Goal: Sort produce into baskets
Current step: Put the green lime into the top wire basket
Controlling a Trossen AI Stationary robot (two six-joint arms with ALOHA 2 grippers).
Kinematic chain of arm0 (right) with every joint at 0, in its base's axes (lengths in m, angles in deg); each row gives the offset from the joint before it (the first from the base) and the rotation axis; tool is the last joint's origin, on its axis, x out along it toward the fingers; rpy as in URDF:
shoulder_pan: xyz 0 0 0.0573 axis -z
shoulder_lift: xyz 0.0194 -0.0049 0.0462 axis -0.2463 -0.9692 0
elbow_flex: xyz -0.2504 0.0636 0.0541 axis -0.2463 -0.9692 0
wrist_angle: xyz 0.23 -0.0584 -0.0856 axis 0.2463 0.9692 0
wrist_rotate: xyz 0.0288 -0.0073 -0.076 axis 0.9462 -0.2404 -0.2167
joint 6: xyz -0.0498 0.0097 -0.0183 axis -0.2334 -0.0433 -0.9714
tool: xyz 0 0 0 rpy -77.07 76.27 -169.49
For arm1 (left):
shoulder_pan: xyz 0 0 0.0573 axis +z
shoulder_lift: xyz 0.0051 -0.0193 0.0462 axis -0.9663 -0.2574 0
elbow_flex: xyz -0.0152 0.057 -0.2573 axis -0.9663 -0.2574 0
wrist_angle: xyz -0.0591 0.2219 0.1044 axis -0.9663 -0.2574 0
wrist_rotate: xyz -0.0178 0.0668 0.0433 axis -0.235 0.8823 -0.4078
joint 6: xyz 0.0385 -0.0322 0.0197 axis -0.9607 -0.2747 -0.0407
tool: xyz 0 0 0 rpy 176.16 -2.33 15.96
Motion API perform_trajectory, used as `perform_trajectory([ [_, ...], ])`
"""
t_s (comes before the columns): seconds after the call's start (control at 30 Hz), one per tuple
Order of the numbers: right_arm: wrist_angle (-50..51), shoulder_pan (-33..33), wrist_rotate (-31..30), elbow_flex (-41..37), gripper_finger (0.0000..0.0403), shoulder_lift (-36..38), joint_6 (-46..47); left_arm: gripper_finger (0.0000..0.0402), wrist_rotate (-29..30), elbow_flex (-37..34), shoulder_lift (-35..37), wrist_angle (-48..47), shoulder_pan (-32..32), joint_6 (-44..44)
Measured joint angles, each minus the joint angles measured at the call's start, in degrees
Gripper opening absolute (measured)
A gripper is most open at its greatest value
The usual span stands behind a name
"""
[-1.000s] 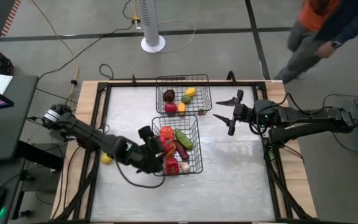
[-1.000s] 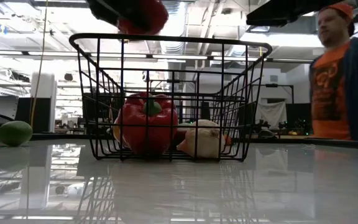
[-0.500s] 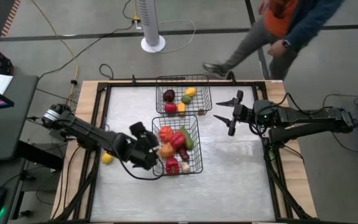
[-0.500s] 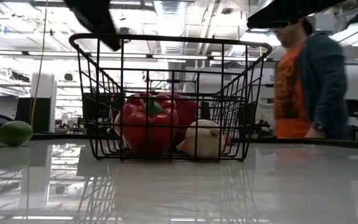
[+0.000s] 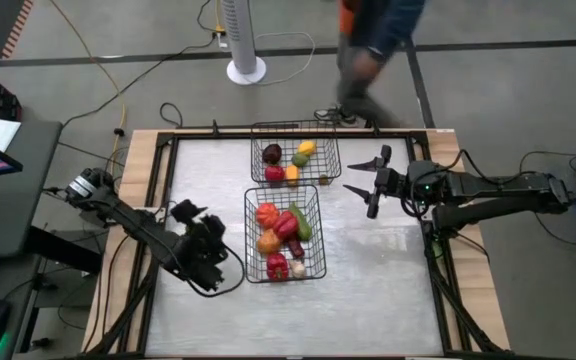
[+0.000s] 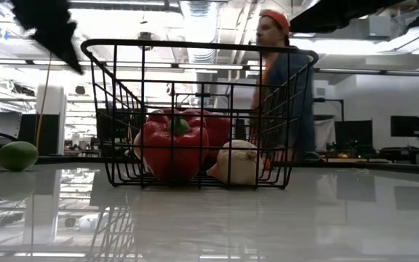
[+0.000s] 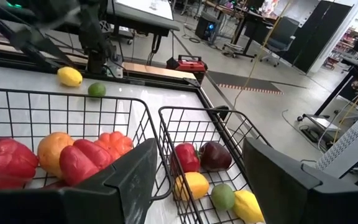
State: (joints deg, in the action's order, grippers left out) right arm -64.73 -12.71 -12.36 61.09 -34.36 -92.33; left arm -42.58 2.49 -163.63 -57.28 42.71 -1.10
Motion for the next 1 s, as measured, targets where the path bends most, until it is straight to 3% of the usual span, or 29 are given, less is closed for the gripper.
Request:
perform_trajectory([
  [0.13,-0.2,0.0,0.0,0.0,0.0265,0.0,0.0,0.0353,-4.3,-7.8,0.0,1.5,-0.2,4.6],
  [0.4,-0.4,0.0,0.0,0.0,0.0265,0.0,0.0,0.0353,-14.1,-21.4,0.0,14.6,0.2,4.1],
  [0.67,-0.4,0.0,0.0,0.0,0.0265,0.0,0.1,0.0342,-13.8,-23.7,2.2,15.7,0.2,4.4],
  [1.0,-0.3,0.0,0.0,0.0,0.0265,0.0,0.1,0.0319,-11.4,-31.4,17.8,21.1,0.2,7.9],
])
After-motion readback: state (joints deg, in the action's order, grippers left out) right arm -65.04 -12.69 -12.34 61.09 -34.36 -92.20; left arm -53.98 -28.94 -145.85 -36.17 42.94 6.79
